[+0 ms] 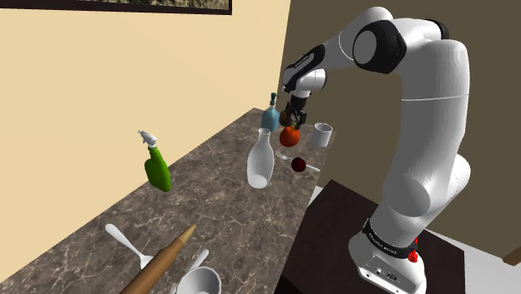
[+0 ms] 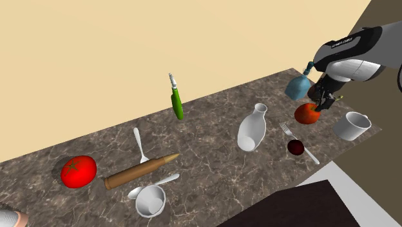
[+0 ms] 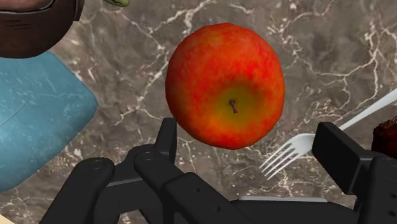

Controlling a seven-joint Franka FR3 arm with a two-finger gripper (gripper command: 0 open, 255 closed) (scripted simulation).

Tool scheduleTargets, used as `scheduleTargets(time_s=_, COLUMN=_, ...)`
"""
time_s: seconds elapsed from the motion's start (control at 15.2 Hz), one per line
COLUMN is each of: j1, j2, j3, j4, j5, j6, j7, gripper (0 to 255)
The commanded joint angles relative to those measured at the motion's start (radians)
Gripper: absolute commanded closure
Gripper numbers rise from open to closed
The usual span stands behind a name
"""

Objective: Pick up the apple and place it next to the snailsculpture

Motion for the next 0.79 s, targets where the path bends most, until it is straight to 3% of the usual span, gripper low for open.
scheduleTargets(time_s=0.0, j1=0.000, j2=0.000, j3=0.000, j4=0.000, j5=0.000, j6=0.000, j7=0.000, gripper=0)
scheduleTargets(time_s=0.26, j1=0.007, j2=-0.068, j3=-0.014, j4=0.036, j5=-0.026, j6=-0.102, j7=0.017, gripper=0)
scheduleTargets(time_s=0.73, j1=0.007, j2=-0.068, j3=-0.014, j4=0.036, j5=-0.026, j6=-0.102, j7=0.017, gripper=0)
